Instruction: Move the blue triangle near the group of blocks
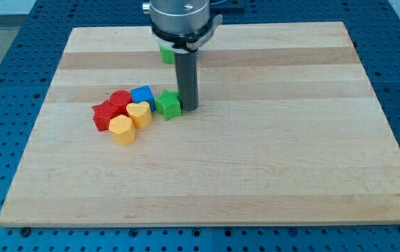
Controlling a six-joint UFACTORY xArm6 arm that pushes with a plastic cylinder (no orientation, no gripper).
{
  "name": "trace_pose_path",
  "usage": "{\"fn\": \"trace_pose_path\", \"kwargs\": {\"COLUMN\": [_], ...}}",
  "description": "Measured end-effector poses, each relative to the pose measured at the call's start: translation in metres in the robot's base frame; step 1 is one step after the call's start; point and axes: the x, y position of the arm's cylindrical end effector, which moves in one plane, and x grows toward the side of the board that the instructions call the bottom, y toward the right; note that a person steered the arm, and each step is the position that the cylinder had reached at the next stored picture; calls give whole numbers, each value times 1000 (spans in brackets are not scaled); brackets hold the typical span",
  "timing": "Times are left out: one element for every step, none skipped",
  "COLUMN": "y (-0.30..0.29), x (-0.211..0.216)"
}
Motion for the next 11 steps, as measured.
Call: {"fn": "trace_pose_path", "kwargs": {"y": [53, 112, 138, 125, 63, -5, -37, -41, -41, -45, -93], "x": [-26, -72, -121, -162, -178, -168, -122, -73, -74, -96, -93]}}
